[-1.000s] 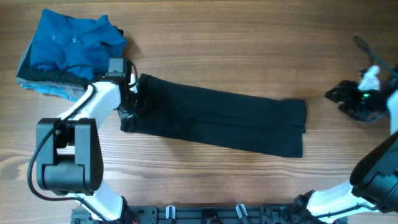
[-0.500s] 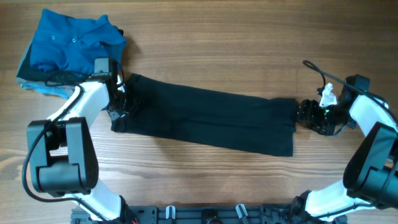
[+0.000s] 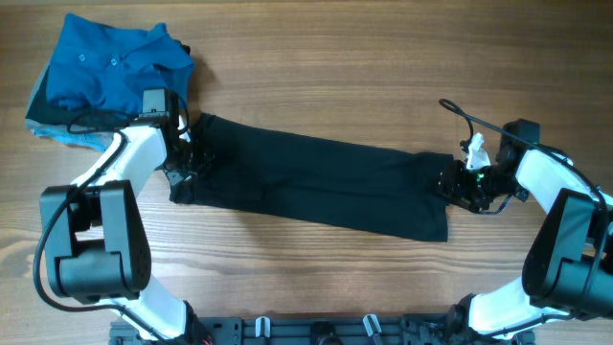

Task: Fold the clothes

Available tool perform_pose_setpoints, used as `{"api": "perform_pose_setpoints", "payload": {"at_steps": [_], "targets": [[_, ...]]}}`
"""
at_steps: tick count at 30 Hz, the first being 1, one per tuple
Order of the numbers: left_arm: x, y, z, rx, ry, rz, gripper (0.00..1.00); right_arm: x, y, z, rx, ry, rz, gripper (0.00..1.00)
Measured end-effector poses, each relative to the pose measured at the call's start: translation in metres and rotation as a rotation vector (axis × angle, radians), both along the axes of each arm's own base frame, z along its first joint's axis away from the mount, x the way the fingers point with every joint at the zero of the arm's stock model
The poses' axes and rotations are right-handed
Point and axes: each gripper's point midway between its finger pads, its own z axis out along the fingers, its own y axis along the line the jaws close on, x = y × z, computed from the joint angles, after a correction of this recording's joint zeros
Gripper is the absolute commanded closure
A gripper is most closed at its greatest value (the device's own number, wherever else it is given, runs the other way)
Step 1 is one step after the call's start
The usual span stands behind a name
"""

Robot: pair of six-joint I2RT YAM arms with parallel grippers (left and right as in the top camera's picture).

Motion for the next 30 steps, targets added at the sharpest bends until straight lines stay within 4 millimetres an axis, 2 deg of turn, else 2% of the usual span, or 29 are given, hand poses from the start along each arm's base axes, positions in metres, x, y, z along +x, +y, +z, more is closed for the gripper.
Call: {"api": "perform_pose_setpoints", "payload": {"at_steps": [2,3,5,7,15,18,21,22,24,27,30], "targets": [[0.0,0.0,0.0,0.0,0.0,0.0,0.79,0.0,0.001,0.0,0.004,-0.001,0.001,0.49],[0.0,0.0,0.0,0.0,0.0,0.0,0.79,0.0,0.001,0.001,0.008,-0.005,0.005,0.53],[0.0,0.0,0.0,0.0,0.0,0.0,0.79,0.001,0.003,0.002,0.019,-0.018,0.022,0.71],[0.0,0.0,0.0,0.0,0.0,0.0,0.79,-0.002,0.006,-0.001,0.03,-0.02,0.038,0.96],[0.0,0.0,0.0,0.003,-0.004,-0.022,0.78,0.007,0.007,0.004,0.065,-0.061,0.034,0.96],[-0.004,0.0,0.002,0.008,0.014,-0.058,0.72,0.018,-0.01,0.012,0.048,-0.054,-0.049,0.96],[-0.019,0.001,0.008,0.009,0.07,-0.101,0.67,0.027,-0.033,0.027,0.044,-0.06,-0.131,0.96],[-0.022,0.001,0.015,0.013,0.077,-0.118,0.63,0.031,-0.044,0.035,0.036,-0.069,-0.165,0.96],[-0.018,0.004,0.034,0.031,0.034,-0.14,0.65,0.036,-0.061,0.047,0.018,-0.093,-0.21,0.96],[-0.005,0.006,0.073,0.056,-0.094,-0.149,0.66,0.039,-0.083,0.069,-0.008,-0.118,-0.264,0.96],[0.001,0.008,0.113,0.079,-0.221,-0.148,0.68,0.043,-0.094,0.088,-0.029,-0.138,-0.284,0.96]]}}
